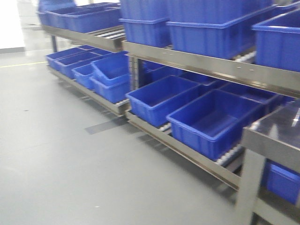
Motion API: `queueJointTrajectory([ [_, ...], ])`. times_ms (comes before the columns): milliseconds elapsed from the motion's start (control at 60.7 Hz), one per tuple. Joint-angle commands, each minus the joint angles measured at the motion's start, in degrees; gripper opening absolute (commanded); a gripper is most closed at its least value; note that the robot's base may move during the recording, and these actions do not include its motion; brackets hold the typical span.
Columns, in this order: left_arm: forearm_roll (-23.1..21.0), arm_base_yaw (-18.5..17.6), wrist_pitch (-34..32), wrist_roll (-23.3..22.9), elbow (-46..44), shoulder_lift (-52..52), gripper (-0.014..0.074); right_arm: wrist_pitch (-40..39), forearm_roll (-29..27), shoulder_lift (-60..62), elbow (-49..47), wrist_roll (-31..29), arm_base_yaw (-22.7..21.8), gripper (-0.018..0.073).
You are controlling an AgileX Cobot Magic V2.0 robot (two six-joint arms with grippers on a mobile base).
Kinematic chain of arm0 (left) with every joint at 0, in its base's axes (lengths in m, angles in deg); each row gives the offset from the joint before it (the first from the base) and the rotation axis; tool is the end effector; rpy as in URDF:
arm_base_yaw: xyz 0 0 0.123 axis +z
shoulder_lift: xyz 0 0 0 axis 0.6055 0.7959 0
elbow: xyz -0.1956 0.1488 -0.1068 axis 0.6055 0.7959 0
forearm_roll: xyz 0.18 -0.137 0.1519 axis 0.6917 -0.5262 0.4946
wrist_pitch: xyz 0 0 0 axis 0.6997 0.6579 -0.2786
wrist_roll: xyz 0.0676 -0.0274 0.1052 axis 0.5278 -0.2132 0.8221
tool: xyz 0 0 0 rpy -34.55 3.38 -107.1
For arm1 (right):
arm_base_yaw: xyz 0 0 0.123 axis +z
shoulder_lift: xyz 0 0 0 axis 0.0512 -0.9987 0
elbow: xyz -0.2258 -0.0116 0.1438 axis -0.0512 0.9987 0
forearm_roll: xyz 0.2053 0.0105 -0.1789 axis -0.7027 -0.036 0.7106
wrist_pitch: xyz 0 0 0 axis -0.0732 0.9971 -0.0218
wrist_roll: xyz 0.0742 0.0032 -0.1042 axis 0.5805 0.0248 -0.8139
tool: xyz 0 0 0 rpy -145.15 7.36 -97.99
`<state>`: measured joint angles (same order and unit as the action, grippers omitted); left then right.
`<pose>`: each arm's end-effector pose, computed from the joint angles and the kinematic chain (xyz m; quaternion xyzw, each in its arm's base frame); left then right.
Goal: Sort and place red and blue blocks on shelf
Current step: 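Back the base away from the table and turn toward the aisle, then drive the base down the aisle holding both cubes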
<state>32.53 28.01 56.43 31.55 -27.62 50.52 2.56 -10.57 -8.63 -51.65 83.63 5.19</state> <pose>0.1478 -0.0093 0.2508 -0.0449 0.8227 -0.0528 0.5642 0.1920 0.0314 0.2778 0.0523 0.7857 0.1468 0.5987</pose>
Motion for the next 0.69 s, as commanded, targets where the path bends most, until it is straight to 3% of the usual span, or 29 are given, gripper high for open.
queueJointTrajectory([
  [0, 0.59, -0.11, -4.48, -0.17, -1.57, 0.32, 0.0133, -5.25, 0.19, 0.09, -1.64, -0.51, -0.23, 0.0055],
  [676, 0.59, -0.11, -4.48, -0.17, -1.57, 0.32, 0.0133, -5.25, 0.19, 0.09, -1.64, -0.51, -0.23, 0.0055],
])
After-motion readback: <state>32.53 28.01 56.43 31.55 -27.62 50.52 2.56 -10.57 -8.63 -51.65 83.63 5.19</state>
